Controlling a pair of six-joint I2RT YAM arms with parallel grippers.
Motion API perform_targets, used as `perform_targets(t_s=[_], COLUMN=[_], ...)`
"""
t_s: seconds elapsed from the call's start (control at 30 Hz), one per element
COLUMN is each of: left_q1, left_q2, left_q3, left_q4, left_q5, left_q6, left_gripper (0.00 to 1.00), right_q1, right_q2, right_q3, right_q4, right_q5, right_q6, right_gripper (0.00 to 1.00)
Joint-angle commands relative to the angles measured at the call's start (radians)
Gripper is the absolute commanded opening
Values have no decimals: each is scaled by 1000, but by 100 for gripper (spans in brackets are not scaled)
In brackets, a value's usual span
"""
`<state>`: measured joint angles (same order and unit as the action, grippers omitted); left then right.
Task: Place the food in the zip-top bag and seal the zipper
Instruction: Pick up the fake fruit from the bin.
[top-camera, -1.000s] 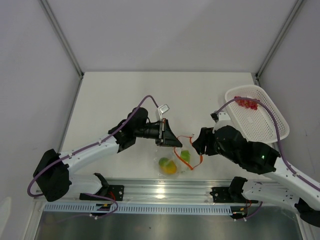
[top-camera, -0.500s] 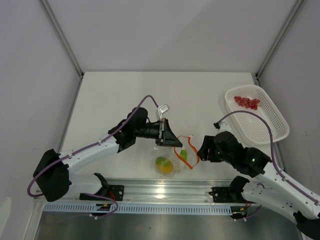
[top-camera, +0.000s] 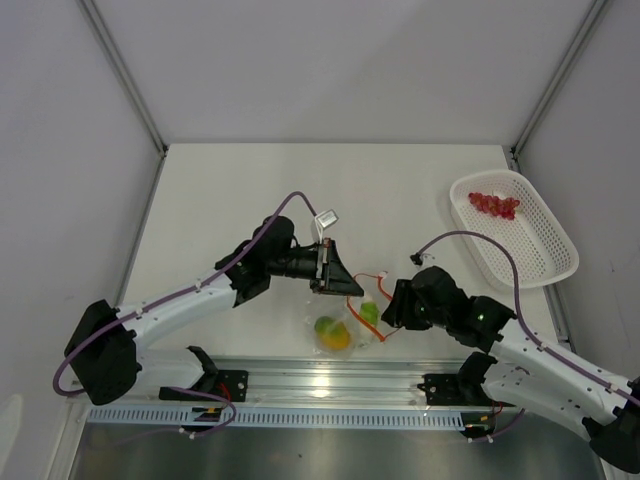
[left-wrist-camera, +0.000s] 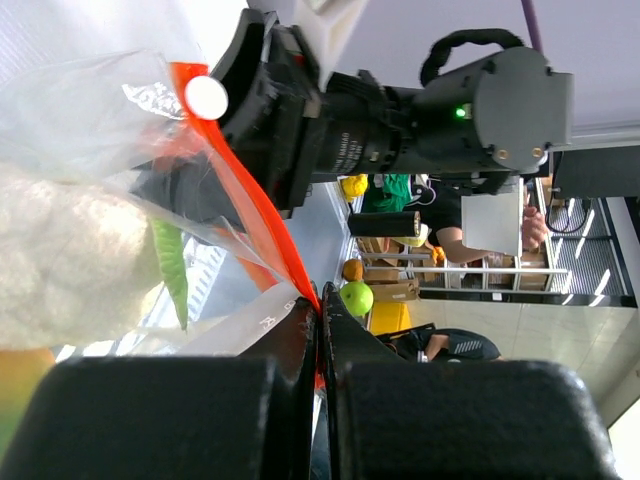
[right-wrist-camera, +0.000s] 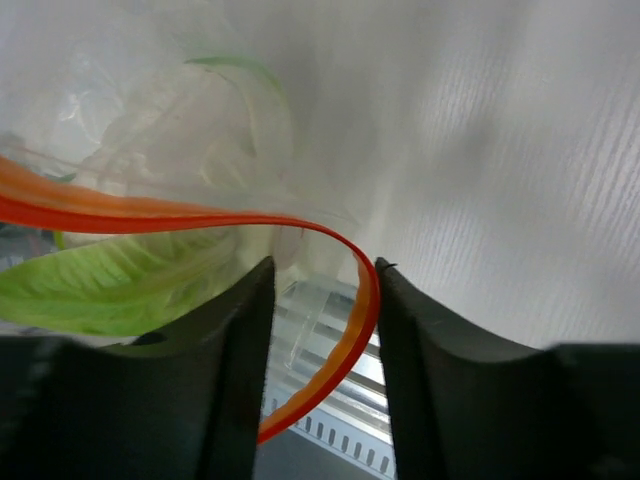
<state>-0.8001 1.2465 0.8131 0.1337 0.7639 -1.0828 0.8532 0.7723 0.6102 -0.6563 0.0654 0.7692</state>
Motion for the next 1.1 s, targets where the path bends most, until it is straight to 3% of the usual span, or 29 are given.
perform_targets(t_s=[0.0,0.03,0.1,0.13,0.17,0.4,0.6,0.77,1.07], left_q1=[-4,-4,-4,-4,-4,-2,-4,7,24], left_q2=[-45,-50,-55,-59,-62,-119,-241,-291,-314], left_q3=[3,3,-3,-5,-9,-87,-129,-104,-103], left_q4=[44,37,9,-2,-15,-126,-164,-322,-290], left_q5=[29,28,23,12,6,-124,-195,-291,-265], left_q6=[10,15,38,47,58,121,98,188,175], left_gripper=[1,1,1,1,1,1,1,1,1], right_q1=[0,0,0,1,0,1,95,144,139], right_q2=[2,-1,-19,-25,-28,69,179,168,226], right_q3=[-18,-21,-7,2,14,303,526,432,372], right_q4=[87,95,96,95,92,31,-22,52,29], right_q5=[-6,-6,4,10,22,31,82,103,142], right_q6=[27,27,25,22,16,-83,-127,-102,-93], right_gripper=[42,31,18,6,1,0,0,0,0])
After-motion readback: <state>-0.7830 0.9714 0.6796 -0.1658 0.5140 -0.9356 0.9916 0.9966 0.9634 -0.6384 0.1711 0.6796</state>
